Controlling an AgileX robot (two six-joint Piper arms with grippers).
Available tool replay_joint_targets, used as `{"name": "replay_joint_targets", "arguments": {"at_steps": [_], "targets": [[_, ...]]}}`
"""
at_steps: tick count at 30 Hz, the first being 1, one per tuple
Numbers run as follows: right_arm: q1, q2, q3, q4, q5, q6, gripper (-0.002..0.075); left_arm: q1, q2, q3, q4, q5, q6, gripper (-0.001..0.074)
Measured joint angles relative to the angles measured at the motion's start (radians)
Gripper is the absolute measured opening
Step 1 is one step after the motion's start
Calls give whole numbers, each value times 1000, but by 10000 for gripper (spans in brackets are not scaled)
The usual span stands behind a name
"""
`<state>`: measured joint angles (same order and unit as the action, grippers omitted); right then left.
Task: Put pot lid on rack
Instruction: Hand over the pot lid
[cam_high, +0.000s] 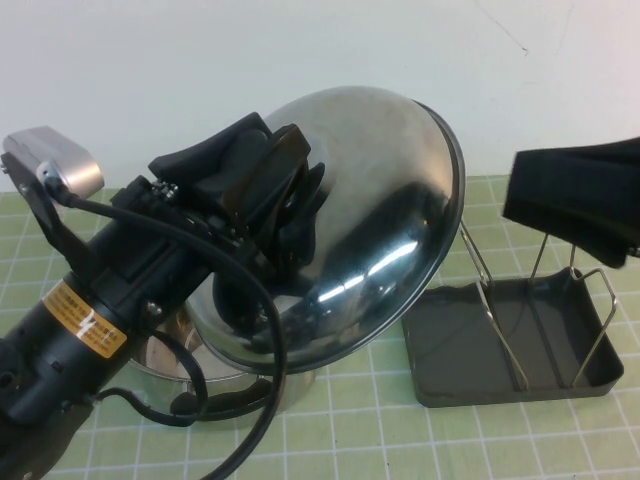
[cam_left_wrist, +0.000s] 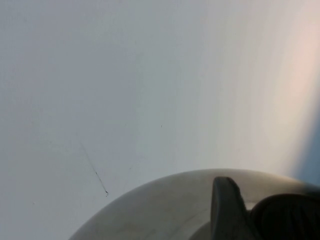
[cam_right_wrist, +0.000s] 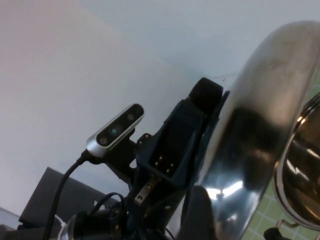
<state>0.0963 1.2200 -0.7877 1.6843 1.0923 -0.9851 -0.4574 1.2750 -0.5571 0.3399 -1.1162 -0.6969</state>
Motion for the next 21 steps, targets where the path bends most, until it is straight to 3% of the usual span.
{"name": "replay_joint_targets", "arguments": {"at_steps": [7, 21], "targets": [[80, 63, -44, 0, -16, -16, 536, 0, 0, 0, 0, -2, -50, 311], [97, 93, -93, 0, -63, -44, 536, 0, 0, 0, -6, -5, -140, 311]]}}
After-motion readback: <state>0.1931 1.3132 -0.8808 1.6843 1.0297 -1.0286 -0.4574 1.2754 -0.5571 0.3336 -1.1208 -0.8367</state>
